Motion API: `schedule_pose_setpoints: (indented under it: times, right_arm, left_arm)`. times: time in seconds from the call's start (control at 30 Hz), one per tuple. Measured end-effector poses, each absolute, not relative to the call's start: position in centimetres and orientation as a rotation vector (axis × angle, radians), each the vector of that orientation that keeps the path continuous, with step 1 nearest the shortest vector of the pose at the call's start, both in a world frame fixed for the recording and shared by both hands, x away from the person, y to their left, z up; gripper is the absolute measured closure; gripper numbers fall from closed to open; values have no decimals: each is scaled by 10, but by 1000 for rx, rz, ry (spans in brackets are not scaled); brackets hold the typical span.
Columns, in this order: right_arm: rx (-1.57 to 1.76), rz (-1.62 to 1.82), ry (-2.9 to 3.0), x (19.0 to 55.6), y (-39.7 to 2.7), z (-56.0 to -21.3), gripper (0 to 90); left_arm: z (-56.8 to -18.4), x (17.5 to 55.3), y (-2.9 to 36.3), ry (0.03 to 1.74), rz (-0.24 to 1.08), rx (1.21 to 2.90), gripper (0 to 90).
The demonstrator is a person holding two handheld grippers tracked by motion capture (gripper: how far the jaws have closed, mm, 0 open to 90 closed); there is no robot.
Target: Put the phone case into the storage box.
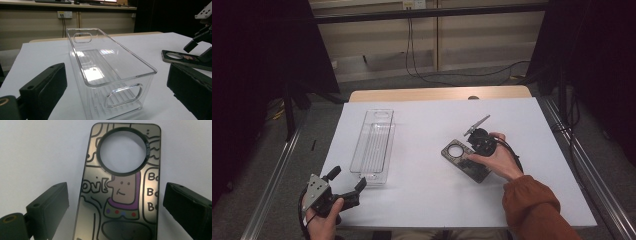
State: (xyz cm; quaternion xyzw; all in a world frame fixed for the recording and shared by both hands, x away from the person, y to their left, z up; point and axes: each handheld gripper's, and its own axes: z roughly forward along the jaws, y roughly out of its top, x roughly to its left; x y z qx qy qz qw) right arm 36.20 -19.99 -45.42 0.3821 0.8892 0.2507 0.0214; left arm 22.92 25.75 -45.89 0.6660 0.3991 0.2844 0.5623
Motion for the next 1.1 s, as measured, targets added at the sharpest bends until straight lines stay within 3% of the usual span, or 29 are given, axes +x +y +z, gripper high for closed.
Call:
schedule_pose_setpoints:
  times: [0.4, 0.73, 1.1]
  right_arm:
    - [1186, 676, 2784, 365, -193, -464, 60]
    - [1165, 592, 2763, 363, -184, -469, 0]
    - [1158, 570, 2725, 359, -182, -471, 34]
  left_arm:
    - [-459, 229, 257, 945, 676, 1568, 28]
    - [-459, 229, 258, 946, 678, 1570, 28]
    - [-459, 229, 257, 943, 675, 1572, 28]
